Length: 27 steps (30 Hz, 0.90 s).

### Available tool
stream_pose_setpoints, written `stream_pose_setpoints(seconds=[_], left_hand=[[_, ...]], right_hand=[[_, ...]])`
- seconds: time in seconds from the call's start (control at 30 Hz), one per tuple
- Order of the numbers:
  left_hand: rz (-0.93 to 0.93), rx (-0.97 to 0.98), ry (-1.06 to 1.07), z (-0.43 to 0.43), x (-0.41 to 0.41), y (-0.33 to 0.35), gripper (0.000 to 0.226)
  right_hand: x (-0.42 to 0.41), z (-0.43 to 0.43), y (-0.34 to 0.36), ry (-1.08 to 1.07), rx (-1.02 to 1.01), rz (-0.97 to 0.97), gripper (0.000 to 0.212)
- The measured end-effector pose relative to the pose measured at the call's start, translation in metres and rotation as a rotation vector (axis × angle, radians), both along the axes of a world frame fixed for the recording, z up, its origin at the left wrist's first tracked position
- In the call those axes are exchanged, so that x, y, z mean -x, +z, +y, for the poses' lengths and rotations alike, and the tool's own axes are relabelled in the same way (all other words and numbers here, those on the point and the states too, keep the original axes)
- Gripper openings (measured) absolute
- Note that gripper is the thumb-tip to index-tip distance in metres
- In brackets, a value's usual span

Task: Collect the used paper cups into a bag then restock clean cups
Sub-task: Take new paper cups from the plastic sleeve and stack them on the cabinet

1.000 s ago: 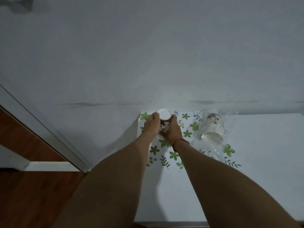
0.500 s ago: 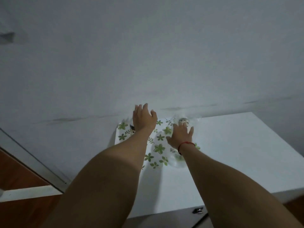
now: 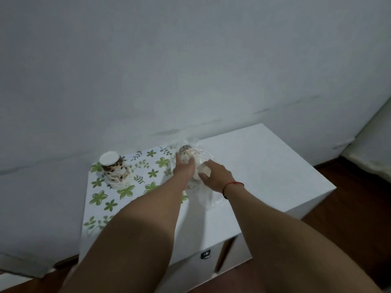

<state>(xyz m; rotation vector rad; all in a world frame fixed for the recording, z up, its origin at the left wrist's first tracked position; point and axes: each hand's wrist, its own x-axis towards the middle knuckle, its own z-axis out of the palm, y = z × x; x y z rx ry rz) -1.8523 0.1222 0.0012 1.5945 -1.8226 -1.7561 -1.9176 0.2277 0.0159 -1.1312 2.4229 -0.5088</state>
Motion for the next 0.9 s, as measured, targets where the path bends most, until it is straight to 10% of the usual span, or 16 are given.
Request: stream_pose_setpoints(seconds=[0.4,0.77,0.9], left_hand=[[0.013,-0.050,0.058,0.027,0.036,0.010,0.071],[-0.228,0.238,-0.214,0.017,0.040,0.013,0.078],[-0.269,0.210,-0.391,0.003,0.035,0.018,0.076]], right_hand=[[0.033,0.065,-0.002,-0.620,0.311,-0.163,0.016],[-0.001,0.049,-0.019,-0.395,0.295,-0.386,0.010],[0.001,0.036,-0.018,-0.282,0.297,-0.350,0.042]])
